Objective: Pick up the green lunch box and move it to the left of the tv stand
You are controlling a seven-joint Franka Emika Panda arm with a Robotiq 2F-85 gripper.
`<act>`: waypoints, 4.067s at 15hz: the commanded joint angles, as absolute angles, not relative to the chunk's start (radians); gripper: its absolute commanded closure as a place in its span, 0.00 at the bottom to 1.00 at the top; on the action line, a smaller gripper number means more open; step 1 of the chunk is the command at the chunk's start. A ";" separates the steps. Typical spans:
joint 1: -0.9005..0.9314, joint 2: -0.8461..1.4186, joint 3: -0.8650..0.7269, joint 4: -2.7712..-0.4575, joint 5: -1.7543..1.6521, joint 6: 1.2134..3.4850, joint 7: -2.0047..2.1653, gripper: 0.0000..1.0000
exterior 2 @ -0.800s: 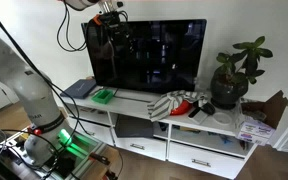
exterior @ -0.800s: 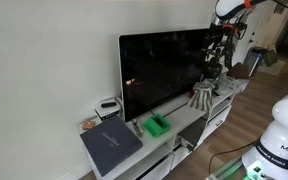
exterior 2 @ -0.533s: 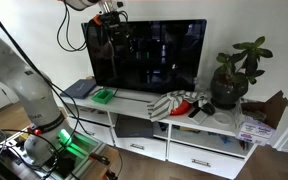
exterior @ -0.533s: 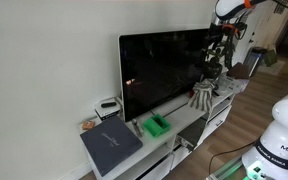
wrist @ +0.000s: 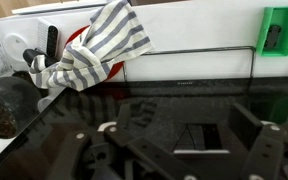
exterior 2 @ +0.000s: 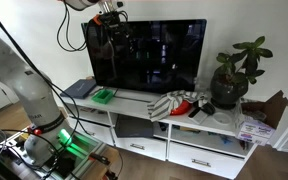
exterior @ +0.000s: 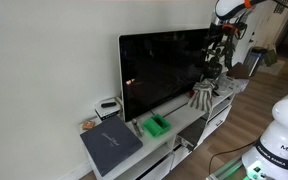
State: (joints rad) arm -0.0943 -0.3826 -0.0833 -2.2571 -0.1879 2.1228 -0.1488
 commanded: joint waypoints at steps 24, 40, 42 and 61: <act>0.144 0.101 0.107 -2.534 -0.223 2.730 0.331 0.00; 0.230 0.319 0.048 -2.426 -0.297 2.770 0.446 0.00; 0.280 0.377 0.015 -2.400 -0.308 2.790 0.474 0.00; 0.428 0.681 -0.038 -2.143 -0.156 2.862 0.420 0.21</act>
State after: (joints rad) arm 0.4240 0.6470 -0.0443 -2.1813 -0.1993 2.8566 0.4546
